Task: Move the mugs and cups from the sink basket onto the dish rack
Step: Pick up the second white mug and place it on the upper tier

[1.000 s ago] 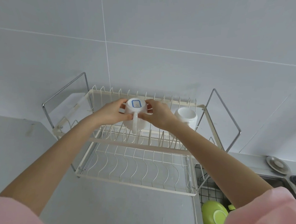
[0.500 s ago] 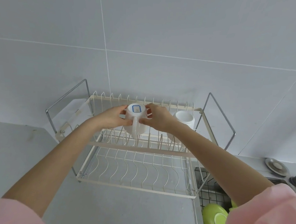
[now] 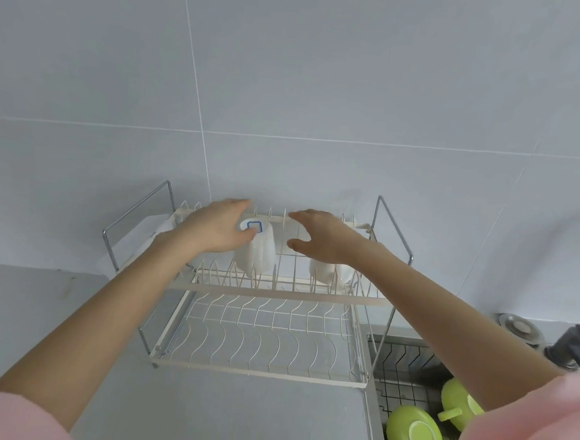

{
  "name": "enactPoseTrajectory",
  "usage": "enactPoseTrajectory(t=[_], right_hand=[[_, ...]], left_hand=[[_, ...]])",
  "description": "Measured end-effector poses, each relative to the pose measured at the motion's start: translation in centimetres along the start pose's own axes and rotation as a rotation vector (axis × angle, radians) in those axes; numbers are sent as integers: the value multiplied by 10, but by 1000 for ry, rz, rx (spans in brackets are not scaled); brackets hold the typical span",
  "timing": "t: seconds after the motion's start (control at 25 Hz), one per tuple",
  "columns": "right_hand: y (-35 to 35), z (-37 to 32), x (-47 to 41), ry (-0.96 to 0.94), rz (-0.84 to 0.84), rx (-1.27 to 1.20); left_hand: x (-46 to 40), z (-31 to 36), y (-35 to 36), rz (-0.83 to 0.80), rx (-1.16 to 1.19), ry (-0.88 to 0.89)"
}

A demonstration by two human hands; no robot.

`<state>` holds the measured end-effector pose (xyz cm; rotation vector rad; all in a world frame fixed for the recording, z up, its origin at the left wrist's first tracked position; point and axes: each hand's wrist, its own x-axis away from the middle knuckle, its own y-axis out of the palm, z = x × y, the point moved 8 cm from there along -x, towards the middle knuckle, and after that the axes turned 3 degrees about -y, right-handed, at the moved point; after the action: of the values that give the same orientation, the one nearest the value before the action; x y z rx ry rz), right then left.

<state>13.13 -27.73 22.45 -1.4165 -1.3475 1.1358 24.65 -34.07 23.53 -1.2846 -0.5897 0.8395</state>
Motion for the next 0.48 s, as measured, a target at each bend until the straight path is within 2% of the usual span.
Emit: enactPoseTrajectory(t=[0.32, 0.48], right_hand=[[-42, 37, 85, 55, 126, 135], [-48, 73, 134, 141, 148, 132]], left_hand=[[50, 87, -25, 164, -221, 77], [68, 139, -19, 221, -233, 119]])
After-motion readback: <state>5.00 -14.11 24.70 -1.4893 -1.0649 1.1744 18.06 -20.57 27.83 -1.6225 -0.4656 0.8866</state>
